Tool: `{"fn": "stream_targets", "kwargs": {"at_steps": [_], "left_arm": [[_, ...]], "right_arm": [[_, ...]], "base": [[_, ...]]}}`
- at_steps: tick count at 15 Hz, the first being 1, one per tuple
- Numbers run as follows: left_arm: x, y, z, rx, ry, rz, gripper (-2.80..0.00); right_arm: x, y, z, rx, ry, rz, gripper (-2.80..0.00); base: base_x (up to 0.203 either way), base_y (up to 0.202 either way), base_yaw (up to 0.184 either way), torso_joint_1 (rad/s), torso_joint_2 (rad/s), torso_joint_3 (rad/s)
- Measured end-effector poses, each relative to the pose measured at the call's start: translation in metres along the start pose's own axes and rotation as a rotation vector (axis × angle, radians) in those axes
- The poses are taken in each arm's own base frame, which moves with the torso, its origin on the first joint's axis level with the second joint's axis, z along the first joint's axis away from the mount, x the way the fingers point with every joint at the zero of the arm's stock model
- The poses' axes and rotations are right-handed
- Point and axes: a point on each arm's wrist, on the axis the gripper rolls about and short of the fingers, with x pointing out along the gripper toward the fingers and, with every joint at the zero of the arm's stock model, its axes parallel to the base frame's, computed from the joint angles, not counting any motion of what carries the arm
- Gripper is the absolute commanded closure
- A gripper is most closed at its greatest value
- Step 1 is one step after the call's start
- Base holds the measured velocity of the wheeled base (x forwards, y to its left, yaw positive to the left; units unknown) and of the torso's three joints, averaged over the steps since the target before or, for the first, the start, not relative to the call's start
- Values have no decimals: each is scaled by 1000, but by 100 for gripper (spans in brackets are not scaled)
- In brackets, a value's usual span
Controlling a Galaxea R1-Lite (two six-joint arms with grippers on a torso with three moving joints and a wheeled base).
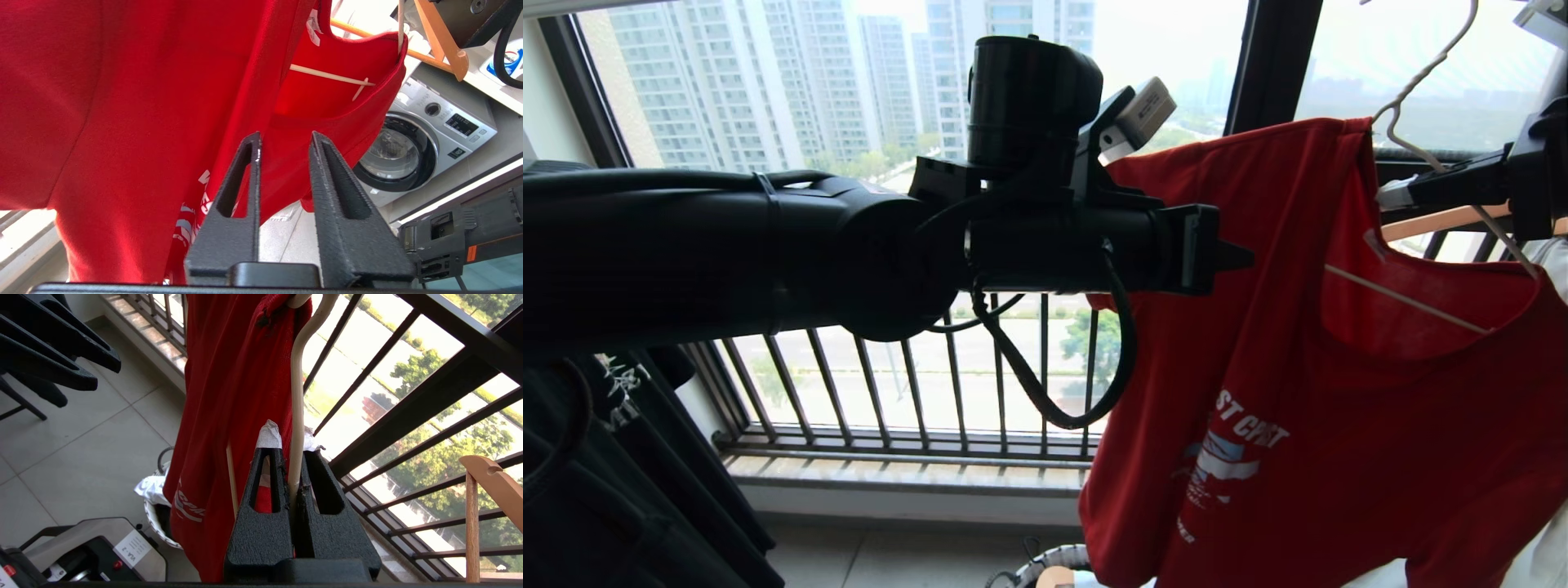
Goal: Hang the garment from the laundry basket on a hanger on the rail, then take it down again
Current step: Take the clothes off the clothes rack
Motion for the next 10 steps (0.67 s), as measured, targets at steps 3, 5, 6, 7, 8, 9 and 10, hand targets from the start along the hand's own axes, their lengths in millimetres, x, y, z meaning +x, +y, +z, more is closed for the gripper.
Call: {"fn": "stream_targets", "kwargs": {"at_steps": [3, 5, 6, 7, 8, 9, 10], "left_arm": [[17, -12, 0, 10, 17, 16, -280], [28, -22, 1, 28, -12, 58, -280], [32, -26, 0, 33, -18, 63, -280], [35, -31, -1, 36, -20, 67, -280], [38, -35, -2, 45, -29, 83, -280], [40, -38, -2, 65, -41, 109, -280], [42, -40, -2, 93, -58, 144, -280]], "right_arm": [[0, 8, 4, 1, -7, 13, 0], [0, 13, 6, 1, -7, 12, 0], [1, 15, 7, -3, -6, 12, 0], [1, 16, 8, -6, -8, 17, 0], [0, 18, 9, -9, -11, 20, 0], [0, 19, 9, -12, -14, 23, 0], [-1, 20, 10, -13, -15, 25, 0]], "base": [[0, 0, 0, 0, 0, 0], [0, 0, 0, 0, 0, 0], [0, 0, 0, 0, 0, 0], [0, 0, 0, 0, 0, 0], [0, 0, 0, 0, 0, 0], [0, 0, 0, 0, 0, 0], [0, 0, 0, 0, 0, 0]]}}
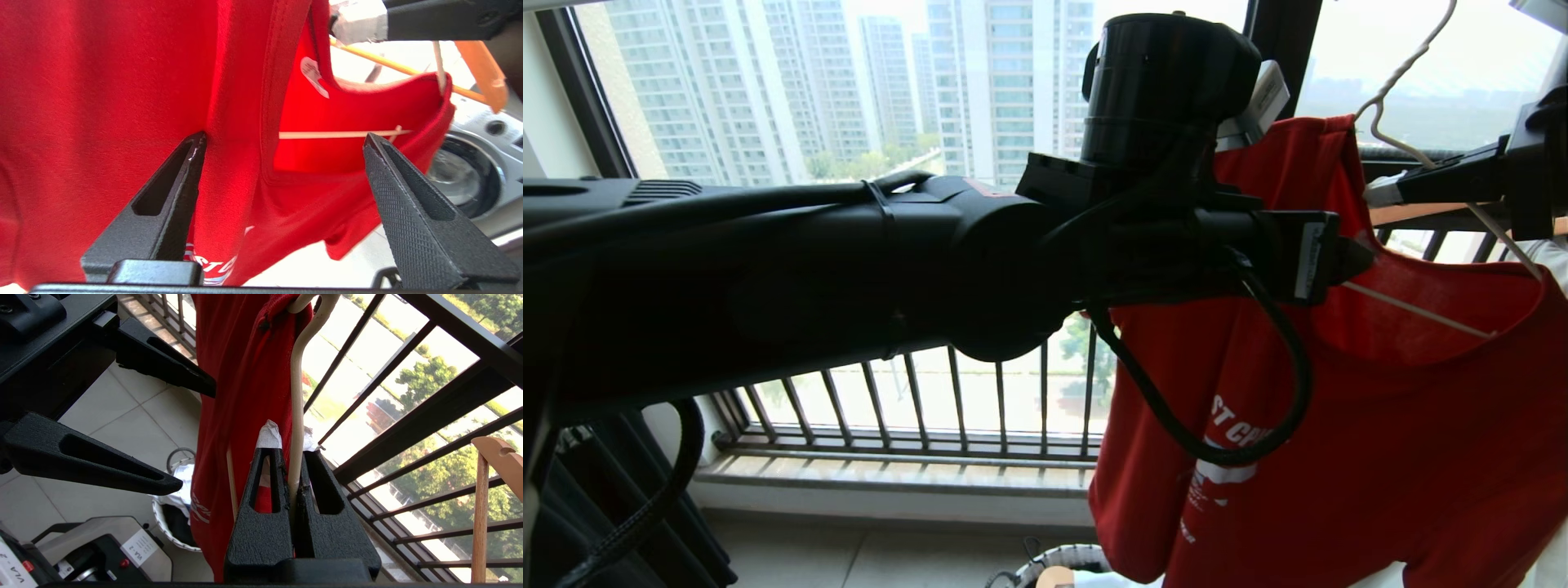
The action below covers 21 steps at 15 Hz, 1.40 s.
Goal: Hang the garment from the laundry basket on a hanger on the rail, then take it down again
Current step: Take the clothes off the clothes rack
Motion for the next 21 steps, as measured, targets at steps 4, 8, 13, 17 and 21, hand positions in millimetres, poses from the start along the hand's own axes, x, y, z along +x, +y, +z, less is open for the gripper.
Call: {"fn": "stream_targets", "kwargs": {"at_steps": [4, 8, 13, 17, 21], "left_arm": [[5, -1, -2, 82, -25, 86, -280], [7, -1, 2, 88, -83, 114, 0], [8, 1, 1, 128, -84, 151, 0], [8, 2, 1, 127, -84, 158, 0], [-7, 1, 17, 124, -129, 175, 0]], "right_arm": [[-1, 5, 1, -8, -6, 12, 0], [-4, 8, 2, -14, -12, 19, 0], [-7, 11, 3, -20, -18, 22, 0], [-8, 12, 3, -22, -21, 22, 0], [-8, 12, 3, -22, -18, 16, 0]], "base": [[0, 0, 0, 0, 0, 0], [0, 0, 0, 0, 0, 0], [0, 0, 0, 0, 0, 0], [0, 0, 0, 0, 0, 0], [0, 0, 0, 0, 0, 0]]}}
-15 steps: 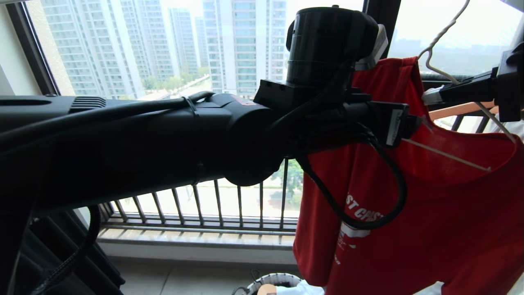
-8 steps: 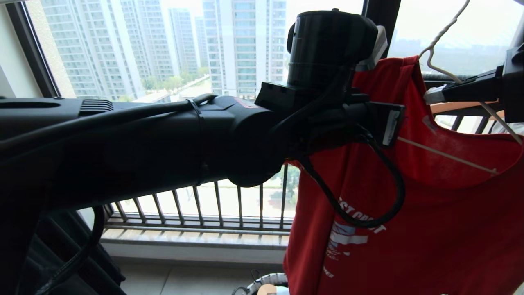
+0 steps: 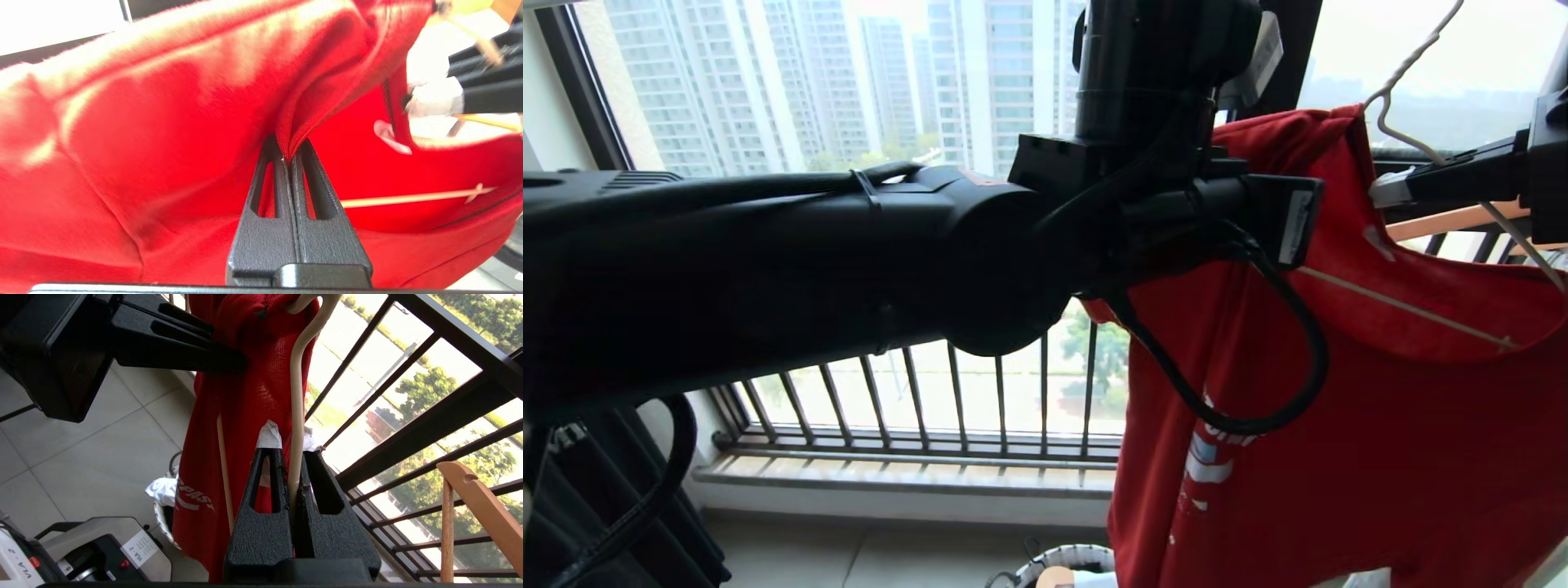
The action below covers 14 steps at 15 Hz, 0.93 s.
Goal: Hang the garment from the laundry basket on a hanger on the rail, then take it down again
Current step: Take the clothes off the clothes rack
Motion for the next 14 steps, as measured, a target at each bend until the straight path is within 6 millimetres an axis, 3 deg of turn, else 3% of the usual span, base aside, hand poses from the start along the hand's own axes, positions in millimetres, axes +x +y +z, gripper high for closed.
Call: {"fn": "stream_targets", "kwargs": {"at_steps": [4, 9, 14], "left_arm": [[-15, 18, 21, -30, -54, 42, 0], [-21, 26, 34, -39, -137, 60, 0], [-13, 32, 27, -40, -152, 84, 0]], "right_arm": [[2, -1, -1, 1, 8, -8, 0], [3, -1, -2, 2, 14, -9, 0], [2, -1, -4, 4, 21, -14, 0]], "base": [[0, 0, 0, 0, 0, 0], [0, 0, 0, 0, 0, 0], [0, 0, 0, 0, 0, 0]]}}
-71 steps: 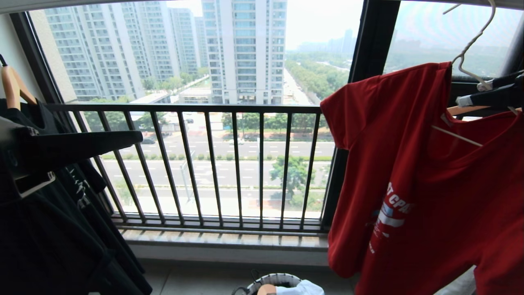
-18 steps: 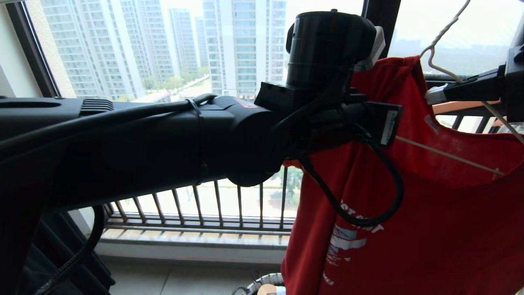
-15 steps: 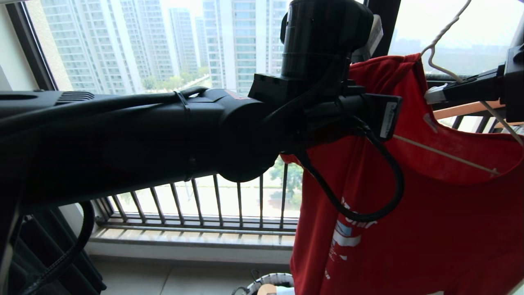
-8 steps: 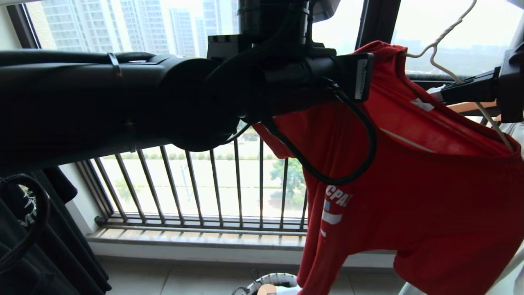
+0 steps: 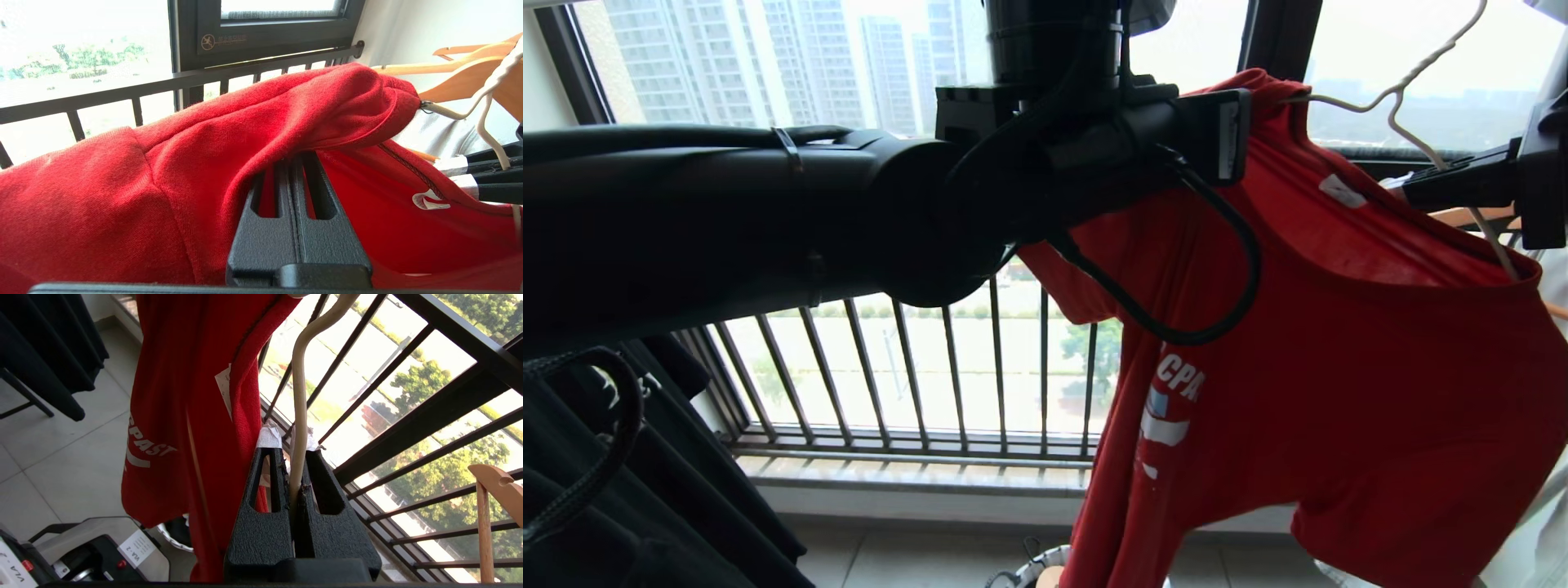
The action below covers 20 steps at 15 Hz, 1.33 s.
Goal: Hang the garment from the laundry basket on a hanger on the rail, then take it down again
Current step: Take the clothes off the clothes rack
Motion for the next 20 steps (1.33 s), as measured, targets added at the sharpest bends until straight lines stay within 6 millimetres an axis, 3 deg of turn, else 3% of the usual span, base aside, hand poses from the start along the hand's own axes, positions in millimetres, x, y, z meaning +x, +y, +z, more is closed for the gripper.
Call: {"fn": "stream_targets", "kwargs": {"at_steps": [7, 8, 15, 20], "left_arm": [[1, 1, -10, 6, 77, 7, 0], [1, 1, -11, 6, 80, 7, -280], [-9, -4, -23, 12, 146, -3, -280], [-13, -6, -15, 13, 116, -7, -280]], "right_arm": [[0, 0, 0, -1, -3, 0, 0], [0, 0, 0, -1, -3, 1, 0], [0, -1, 1, -4, -5, -4, 0], [0, 0, 1, -5, -5, -6, 0]], "base": [[0, 0, 0, 0, 0, 0], [0, 0, 0, 0, 0, 0], [0, 0, 0, 0, 0, 0], [0, 0, 0, 0, 0, 0]]}}
